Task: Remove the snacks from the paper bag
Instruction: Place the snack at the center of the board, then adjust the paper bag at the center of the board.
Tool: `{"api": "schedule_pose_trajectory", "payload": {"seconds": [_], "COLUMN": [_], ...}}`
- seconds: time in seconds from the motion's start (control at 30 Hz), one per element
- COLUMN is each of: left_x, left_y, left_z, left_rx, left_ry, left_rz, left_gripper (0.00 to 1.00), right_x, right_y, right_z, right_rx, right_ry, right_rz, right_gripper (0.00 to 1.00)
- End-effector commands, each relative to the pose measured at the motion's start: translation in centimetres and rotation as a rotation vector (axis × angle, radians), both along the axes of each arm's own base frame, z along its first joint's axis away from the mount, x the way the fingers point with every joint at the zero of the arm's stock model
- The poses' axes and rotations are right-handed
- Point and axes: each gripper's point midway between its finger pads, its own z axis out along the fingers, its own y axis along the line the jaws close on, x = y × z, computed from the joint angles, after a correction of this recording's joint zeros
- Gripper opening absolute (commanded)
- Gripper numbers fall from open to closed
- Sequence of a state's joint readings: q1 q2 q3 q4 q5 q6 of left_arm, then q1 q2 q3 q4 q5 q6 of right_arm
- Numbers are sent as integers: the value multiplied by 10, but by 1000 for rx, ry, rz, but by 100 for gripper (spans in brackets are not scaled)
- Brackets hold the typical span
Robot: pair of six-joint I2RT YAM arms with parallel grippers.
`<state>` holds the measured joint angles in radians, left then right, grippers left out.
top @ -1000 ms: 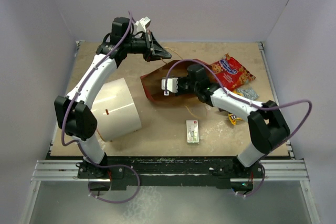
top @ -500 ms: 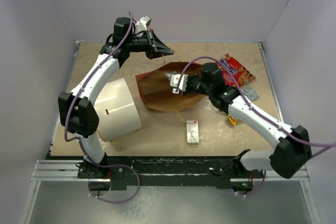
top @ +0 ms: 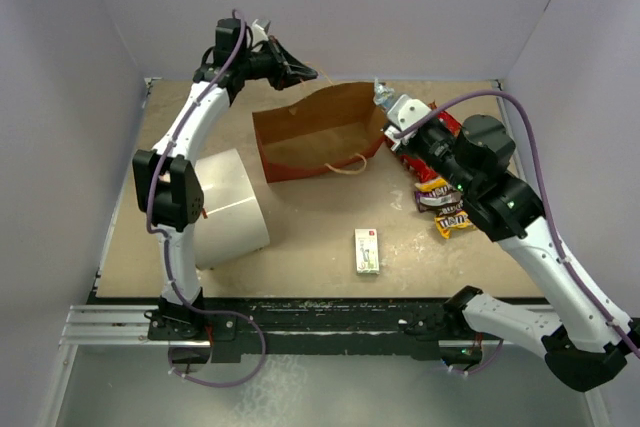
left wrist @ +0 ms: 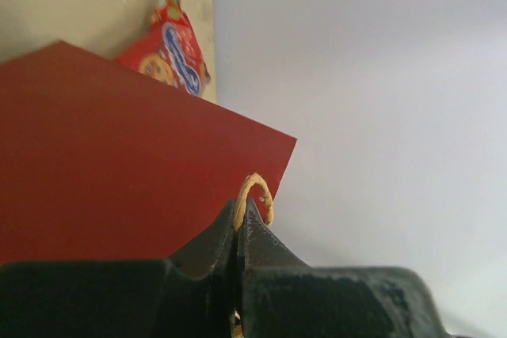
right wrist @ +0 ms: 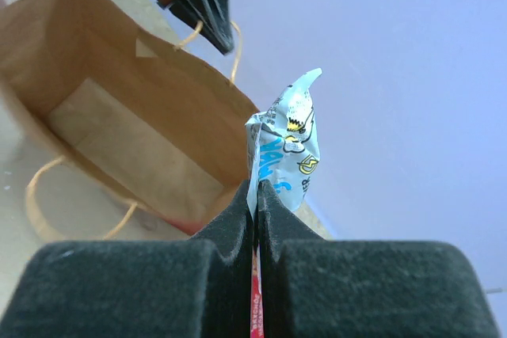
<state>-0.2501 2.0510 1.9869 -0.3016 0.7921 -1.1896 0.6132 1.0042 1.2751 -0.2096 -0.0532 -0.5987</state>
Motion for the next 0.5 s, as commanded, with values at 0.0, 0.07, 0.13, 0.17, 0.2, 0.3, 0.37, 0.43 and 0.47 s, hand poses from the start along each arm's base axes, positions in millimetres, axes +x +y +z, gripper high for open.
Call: {"api": "schedule_pose_trajectory", "payload": {"seconds": [0.0,0.07,0.13,0.17,0.2,0.3,0.37,0.43,0.47], "left_x": [37,45,50,52,53,52,49,44,41], "left_y": [36,43,52,57,62,74,79,83,86], "left_z": [-3,-5,-2,1,5,17,24,31,35], "left_rx": [48,70,85,91,95,113,129,150,161], "left_ry": [-24,-30,-47,-57,-73,-110,-134,-157,-167], "left_rz": [84,95,108,116,124,142,151,156,159], "left_gripper": [2,10,20,27,34,55,62,67,69], "right_x": [-5,-8,-9,-9,-10,-10,-8,-5,-1], "right_y": [-29,-35,-38,-40,-41,-43,-45,-48,-50], "right_z": [18,19,15,13,11,8,4,1,-1], "right_rx": [115,143,150,149,148,144,138,151,166], "right_ry": [31,27,32,37,41,49,54,69,80], "right_rz": [-148,-170,-184,-192,-197,-206,-221,-255,-281], "right_gripper": [0,0,0,0,0,0,0,0,0]}}
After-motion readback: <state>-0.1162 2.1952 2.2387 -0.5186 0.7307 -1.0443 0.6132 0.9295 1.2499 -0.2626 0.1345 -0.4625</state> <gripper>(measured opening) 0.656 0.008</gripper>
